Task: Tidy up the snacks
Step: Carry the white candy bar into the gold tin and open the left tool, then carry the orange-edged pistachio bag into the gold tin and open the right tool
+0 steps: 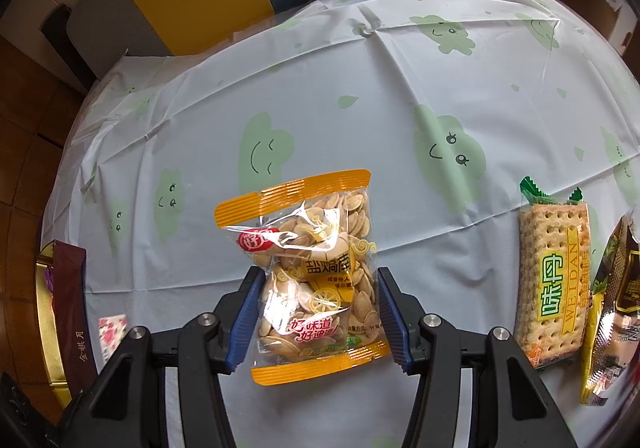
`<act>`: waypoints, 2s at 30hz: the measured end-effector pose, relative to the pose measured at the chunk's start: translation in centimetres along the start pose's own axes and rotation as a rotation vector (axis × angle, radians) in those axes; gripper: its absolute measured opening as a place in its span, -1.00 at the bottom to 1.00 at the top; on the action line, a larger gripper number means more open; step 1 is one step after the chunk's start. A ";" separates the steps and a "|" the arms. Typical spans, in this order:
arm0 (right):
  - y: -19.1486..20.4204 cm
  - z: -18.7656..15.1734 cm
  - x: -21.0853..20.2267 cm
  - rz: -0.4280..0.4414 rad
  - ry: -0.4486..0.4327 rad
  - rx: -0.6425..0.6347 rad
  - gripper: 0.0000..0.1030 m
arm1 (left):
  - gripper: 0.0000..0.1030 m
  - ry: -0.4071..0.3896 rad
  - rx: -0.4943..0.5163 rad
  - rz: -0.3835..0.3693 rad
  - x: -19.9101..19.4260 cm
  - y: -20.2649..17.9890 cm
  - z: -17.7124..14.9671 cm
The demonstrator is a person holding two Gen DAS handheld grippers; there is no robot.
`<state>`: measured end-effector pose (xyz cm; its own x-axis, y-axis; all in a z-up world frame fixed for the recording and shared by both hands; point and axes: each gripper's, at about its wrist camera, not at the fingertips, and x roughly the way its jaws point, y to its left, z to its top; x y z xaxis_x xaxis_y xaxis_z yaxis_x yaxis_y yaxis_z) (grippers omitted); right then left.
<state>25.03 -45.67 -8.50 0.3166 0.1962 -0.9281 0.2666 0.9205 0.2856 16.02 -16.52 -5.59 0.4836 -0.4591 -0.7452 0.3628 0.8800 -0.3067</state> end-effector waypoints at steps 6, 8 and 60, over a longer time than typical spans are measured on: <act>0.2 -0.3 0.1 0.015 -0.007 -0.003 0.09 | -0.55 -0.056 -0.021 -0.014 -4.1 1.3 -0.3; 0.3 -0.4 0.1 0.026 -0.008 -0.006 0.09 | -0.55 -0.076 -0.039 -0.020 -5.5 2.0 -0.4; 4.1 -3.1 -2.4 -0.020 -0.135 -0.134 0.09 | -0.41 -0.149 -0.269 0.445 -15.8 21.5 -7.2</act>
<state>22.52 -41.28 -5.88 0.4344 0.1386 -0.8900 0.1536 0.9622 0.2248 10.48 10.53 -4.70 0.6590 -0.0298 -0.7515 -0.1107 0.9845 -0.1361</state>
